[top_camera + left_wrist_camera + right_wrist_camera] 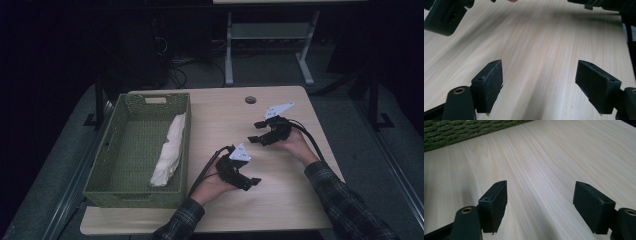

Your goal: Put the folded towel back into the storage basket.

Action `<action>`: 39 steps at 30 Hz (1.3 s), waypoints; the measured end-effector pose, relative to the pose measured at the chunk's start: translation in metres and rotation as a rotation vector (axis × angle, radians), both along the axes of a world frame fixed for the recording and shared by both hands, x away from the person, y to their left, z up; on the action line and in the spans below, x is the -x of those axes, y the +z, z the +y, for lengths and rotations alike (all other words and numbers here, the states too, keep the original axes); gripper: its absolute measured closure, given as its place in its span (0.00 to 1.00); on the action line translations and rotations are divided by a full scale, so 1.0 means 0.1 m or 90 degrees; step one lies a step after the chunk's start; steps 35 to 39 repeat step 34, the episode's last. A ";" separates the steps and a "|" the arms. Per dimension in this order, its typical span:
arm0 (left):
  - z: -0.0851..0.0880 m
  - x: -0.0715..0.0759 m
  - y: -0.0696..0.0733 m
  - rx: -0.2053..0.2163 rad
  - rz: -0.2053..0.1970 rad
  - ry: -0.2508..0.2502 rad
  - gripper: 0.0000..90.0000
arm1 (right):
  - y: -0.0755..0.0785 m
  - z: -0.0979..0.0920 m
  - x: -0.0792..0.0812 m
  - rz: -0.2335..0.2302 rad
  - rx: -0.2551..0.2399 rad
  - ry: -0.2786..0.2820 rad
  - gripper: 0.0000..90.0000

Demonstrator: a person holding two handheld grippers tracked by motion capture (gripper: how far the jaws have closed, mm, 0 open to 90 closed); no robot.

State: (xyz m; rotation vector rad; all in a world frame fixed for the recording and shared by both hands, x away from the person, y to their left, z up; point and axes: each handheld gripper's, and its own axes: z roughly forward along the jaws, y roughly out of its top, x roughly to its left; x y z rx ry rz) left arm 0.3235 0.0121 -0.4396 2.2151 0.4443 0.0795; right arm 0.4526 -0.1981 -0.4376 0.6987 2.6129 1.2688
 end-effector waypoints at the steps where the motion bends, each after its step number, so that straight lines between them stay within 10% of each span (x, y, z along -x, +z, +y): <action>1: 0.00 0.00 -0.02 0.000 0.003 0.000 0.22 | -0.03 -0.01 0.01 0.002 0.001 -0.001 0.29; 19: -0.09 0.03 -0.37 -0.052 -0.008 -0.008 0.18 | -0.44 -0.15 0.26 0.000 0.050 -0.056 0.24; 39: -0.12 0.07 -0.40 -0.058 -0.036 -0.019 0.16 | -0.45 -0.16 0.27 0.006 0.050 -0.056 0.16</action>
